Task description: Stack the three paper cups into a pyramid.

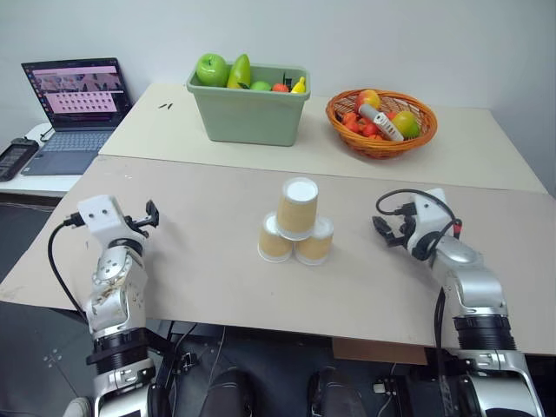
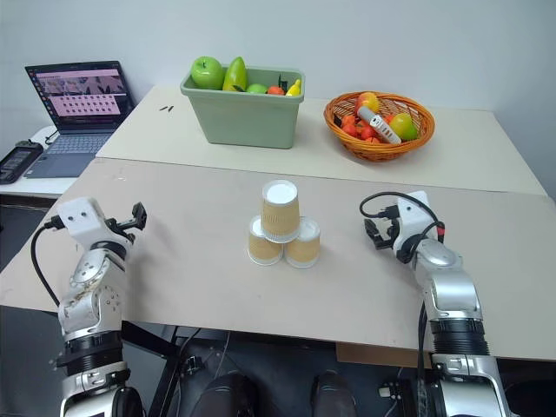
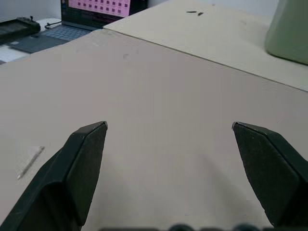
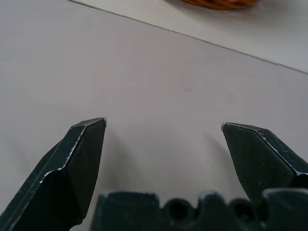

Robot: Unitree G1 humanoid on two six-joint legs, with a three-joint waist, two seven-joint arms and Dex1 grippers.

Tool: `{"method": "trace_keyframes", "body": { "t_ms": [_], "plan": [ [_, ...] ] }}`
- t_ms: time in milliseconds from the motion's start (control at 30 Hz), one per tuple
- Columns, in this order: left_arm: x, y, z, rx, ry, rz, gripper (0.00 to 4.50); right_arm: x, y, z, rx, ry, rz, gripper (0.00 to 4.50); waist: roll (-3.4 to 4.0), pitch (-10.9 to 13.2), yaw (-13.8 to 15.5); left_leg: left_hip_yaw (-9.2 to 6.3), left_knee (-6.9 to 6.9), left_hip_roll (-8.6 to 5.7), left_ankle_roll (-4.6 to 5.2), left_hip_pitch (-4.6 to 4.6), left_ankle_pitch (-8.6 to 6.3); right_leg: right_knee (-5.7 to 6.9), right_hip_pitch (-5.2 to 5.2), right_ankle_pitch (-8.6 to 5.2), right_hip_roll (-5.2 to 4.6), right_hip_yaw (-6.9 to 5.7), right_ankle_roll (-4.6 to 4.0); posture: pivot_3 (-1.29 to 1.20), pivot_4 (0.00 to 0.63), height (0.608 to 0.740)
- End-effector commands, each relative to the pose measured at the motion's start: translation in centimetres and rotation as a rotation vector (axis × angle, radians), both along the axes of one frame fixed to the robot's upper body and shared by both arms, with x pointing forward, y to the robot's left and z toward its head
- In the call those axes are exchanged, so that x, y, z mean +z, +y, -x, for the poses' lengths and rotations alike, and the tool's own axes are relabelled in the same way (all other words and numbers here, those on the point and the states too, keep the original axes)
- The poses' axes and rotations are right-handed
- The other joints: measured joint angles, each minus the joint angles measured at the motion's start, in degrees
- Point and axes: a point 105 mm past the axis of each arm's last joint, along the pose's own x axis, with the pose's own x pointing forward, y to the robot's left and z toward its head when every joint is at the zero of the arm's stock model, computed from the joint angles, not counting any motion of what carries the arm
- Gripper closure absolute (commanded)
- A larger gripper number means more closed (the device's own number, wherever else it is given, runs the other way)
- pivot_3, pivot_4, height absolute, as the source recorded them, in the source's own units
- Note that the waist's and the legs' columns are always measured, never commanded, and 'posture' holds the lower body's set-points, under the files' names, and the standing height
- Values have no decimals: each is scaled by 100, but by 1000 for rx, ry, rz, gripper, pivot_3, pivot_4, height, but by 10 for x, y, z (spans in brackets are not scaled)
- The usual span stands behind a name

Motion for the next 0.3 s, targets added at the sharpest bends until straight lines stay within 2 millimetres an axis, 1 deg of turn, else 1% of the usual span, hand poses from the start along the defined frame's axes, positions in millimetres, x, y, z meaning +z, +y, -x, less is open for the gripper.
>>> {"method": "trace_keyframes", "body": {
  "t_ms": [33, 133, 300],
  "plan": [
    [11, 7, 2, 32, -58, -26, 54, 18, -22, 3, -106, -97, -16, 0, 0, 0, 0, 0, 0, 0, 0, 0, 0, 0, 0, 0, 0, 0, 0, 0, 150, 674],
    [9, 10, 0, 34, -62, -19, 54, 19, -25, 5, -119, -105, -23, 0, 1, 0, -25, 1, 0, 0, 0, 0, 0, 0, 0, 0, 0, 1, 0, 0, 150, 674],
    [9, 10, -3, 14, -61, -45, 54, 14, -22, 6, -119, -96, -31, 0, 1, 0, -45, 1, 0, 1, 0, 0, 0, 1, 0, 0, 0, 1, 0, 0, 150, 674]
  ]
}}
